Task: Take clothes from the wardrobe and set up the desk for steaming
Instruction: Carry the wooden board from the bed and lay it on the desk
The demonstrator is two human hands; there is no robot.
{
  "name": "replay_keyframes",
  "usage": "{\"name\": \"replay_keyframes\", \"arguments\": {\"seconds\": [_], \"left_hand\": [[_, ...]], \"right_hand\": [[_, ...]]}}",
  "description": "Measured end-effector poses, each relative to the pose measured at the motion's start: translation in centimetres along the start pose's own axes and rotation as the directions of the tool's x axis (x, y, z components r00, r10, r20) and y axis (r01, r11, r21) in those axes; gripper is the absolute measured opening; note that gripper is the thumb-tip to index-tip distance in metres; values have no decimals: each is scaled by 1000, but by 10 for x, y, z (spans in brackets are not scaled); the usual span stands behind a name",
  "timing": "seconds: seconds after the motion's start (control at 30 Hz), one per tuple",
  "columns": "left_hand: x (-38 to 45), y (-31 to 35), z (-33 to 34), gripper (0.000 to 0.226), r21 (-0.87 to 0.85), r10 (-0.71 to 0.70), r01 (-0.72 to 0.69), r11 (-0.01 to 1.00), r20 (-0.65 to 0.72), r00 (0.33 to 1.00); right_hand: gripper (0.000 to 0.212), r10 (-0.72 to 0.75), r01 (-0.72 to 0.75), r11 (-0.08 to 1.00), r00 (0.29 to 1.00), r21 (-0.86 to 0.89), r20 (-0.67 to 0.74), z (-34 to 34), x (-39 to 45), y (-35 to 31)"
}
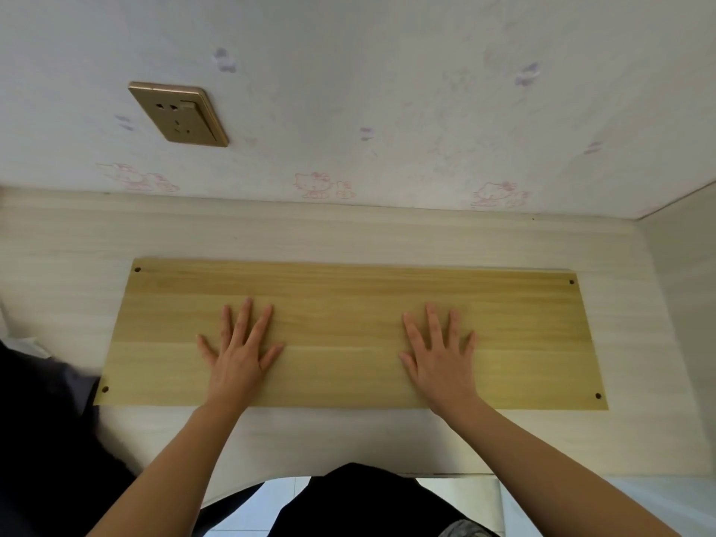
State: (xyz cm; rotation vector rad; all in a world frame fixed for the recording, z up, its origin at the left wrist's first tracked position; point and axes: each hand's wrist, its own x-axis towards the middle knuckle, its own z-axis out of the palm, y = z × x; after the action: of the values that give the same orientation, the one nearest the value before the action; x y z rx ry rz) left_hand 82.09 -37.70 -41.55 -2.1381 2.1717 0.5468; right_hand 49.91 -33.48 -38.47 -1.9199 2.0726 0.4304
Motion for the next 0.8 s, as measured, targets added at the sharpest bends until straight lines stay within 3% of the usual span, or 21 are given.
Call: {"name": "replay_keyframes", "arguments": {"seconds": [0.2, 0.37, 0.8], "left_hand": [[-1, 3, -1, 72, 19, -23, 23, 1000, -2, 1000], [-19, 36, 1, 60, -104, -123, 120, 987, -19, 992], [-118, 132, 30, 52, -196, 48, -55, 979, -43, 998]], "right_hand": [[64, -17, 17, 1000, 1000, -10, 0, 1, 0, 1], [61, -28, 28, 1000, 1000, 3, 4, -3, -1, 7], [62, -186, 176, 976, 980, 130, 71, 15, -82, 31]]}}
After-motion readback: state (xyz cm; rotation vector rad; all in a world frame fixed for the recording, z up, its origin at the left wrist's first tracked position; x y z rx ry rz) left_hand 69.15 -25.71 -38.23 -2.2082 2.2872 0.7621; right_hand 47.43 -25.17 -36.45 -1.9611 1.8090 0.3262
